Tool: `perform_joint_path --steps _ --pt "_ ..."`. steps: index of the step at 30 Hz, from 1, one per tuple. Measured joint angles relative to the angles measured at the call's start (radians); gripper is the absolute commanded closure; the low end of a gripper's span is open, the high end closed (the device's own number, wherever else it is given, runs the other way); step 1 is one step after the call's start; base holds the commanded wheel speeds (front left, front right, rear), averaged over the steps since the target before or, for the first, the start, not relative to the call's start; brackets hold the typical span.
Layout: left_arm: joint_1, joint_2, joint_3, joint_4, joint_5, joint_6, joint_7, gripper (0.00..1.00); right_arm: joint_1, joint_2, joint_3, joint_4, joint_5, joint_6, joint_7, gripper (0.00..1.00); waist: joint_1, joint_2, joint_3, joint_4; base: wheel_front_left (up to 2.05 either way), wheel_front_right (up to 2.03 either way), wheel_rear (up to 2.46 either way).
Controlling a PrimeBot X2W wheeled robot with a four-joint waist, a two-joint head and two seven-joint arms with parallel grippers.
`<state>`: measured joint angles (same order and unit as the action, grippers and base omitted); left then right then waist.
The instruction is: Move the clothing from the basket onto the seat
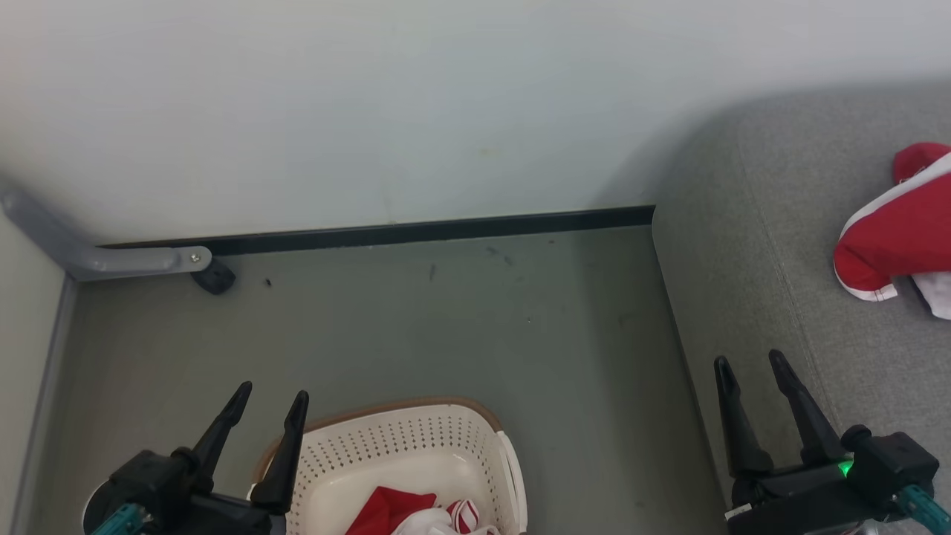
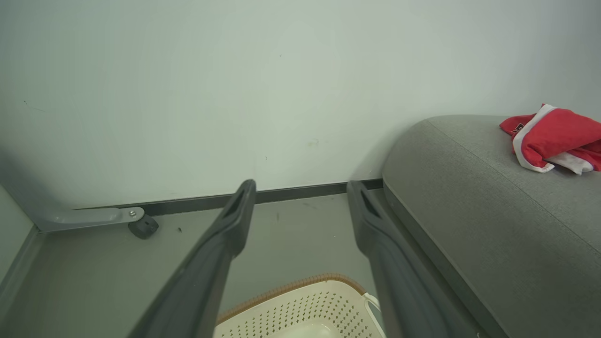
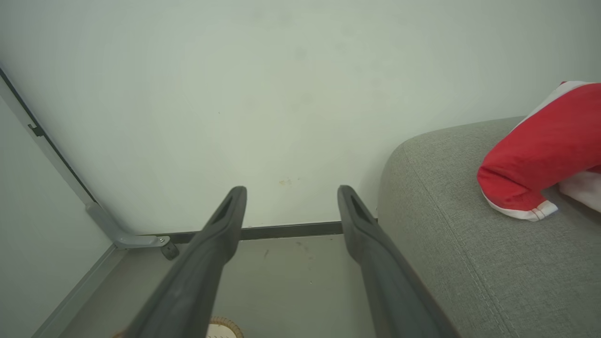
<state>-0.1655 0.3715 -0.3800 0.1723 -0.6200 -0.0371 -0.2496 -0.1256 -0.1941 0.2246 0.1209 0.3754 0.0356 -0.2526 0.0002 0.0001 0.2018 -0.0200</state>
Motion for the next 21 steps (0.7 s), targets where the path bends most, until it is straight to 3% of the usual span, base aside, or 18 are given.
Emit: perform_joint_path --steps 11,21 --pt "-0.119 0.011 -0.053 0.127 0.013 -0.061 0.028 0.0 -0.093 0.027 0.003 -0.021 -0.017 0.008 -0.001 0.0 0.0001 0.0001 0.136 -0.04 0.0 0.0 0.0" --pt "-0.217 0.002 -0.093 0.274 0.006 -0.079 0.076 0.0 -0.147 0.038 -0.003 -0.044 -0.048 0.009 -0.001 0.0 0.0 0.0001 0.256 -0.076 0.0 0.0 0.0"
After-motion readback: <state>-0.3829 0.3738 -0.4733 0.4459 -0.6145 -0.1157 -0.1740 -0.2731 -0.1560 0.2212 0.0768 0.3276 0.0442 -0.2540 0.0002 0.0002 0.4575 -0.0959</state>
